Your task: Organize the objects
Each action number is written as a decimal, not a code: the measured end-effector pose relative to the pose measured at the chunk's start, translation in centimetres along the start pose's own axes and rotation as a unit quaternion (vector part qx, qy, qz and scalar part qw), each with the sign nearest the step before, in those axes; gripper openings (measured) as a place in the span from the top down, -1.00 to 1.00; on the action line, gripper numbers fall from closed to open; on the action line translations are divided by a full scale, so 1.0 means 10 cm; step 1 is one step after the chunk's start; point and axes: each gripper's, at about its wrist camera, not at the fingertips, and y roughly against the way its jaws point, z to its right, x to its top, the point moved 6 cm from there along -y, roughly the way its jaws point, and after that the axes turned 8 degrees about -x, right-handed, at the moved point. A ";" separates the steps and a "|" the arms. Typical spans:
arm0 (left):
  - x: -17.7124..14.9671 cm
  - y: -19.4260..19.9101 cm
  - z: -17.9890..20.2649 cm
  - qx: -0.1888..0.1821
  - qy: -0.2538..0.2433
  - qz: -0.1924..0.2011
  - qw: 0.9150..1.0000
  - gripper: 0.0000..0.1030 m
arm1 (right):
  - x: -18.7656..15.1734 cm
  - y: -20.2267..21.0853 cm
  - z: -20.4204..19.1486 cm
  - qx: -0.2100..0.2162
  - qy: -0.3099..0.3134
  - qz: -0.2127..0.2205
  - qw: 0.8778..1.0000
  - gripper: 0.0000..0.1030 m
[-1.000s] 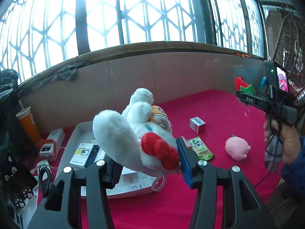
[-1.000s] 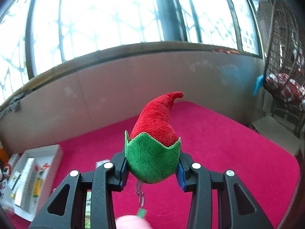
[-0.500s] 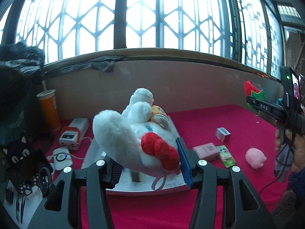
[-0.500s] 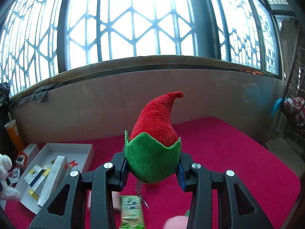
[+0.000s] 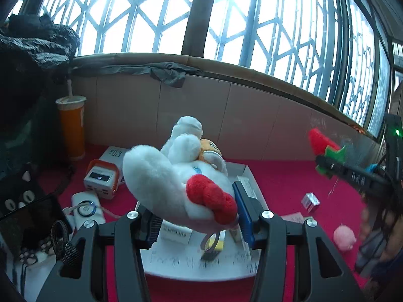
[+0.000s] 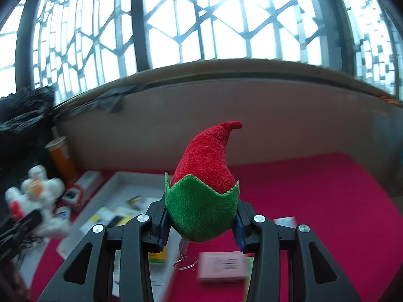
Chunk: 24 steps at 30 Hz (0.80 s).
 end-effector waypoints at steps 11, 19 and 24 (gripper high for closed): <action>0.24 -0.97 -0.11 0.003 0.011 -0.038 0.999 0.02 | -0.26 -0.56 -0.96 0.074 0.052 -0.080 0.993 0.15; 0.13 -1.50 -0.33 -0.004 0.063 -0.079 0.995 0.02 | -0.46 -0.91 -1.22 0.080 0.050 -0.125 0.988 0.14; 0.12 -1.46 -0.36 0.002 0.056 -0.070 0.996 0.02 | -0.50 -1.01 -1.29 0.085 0.057 -0.134 0.986 0.03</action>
